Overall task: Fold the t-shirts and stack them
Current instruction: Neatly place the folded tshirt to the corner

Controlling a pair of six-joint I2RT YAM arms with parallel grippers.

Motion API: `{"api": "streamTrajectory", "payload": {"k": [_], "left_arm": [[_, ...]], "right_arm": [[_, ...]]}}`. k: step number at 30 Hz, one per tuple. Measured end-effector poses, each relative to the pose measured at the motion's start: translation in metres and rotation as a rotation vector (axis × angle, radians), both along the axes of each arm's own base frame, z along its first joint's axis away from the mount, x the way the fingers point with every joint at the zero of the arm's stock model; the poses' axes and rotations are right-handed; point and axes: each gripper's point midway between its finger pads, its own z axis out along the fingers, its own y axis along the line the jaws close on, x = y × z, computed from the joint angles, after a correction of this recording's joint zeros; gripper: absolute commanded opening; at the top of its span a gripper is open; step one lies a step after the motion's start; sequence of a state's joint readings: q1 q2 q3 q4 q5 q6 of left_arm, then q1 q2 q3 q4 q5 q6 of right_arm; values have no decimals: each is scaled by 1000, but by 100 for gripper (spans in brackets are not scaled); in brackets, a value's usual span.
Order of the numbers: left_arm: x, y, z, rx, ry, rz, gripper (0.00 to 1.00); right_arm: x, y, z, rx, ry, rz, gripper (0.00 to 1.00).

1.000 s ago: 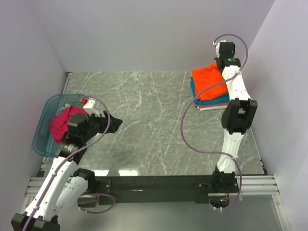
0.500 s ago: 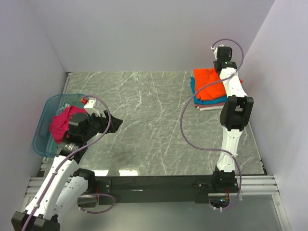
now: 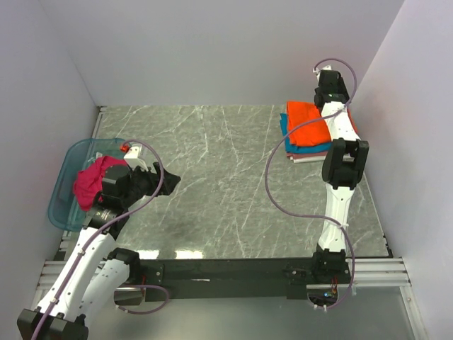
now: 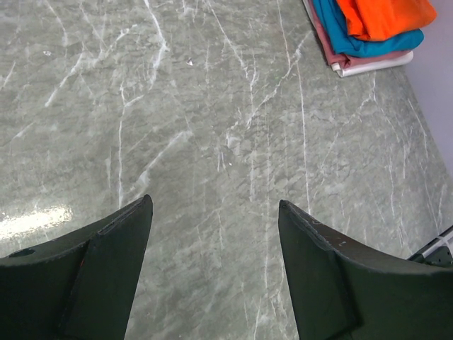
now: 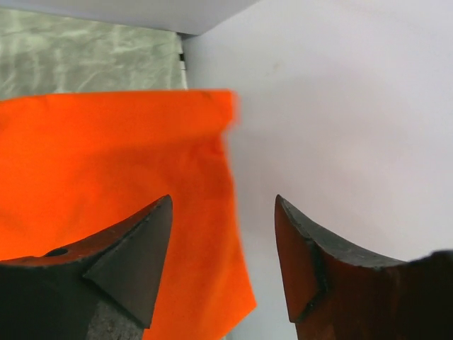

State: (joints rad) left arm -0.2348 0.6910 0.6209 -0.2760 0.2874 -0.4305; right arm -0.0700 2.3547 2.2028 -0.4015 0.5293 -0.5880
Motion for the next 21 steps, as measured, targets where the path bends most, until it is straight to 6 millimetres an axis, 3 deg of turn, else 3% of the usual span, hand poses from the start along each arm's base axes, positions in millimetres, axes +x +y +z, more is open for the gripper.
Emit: {"api": "streamTrajectory", "payload": {"k": [6,10,15,21], "left_arm": [[0,3,3,2,-14,15,77],[-1,3,6,-1,-26,17,77],[-1,4,9,-2,-37,22,78],[-3,6,14,-5,-59,28,84]], "right_arm": [[0,-11,6,-9,-55,-59,67],[-5,-1,13,60,-76,-33,70],[-21,42,28,260,-54,147,69],[-62,121,44,548,-10,450,65]]}}
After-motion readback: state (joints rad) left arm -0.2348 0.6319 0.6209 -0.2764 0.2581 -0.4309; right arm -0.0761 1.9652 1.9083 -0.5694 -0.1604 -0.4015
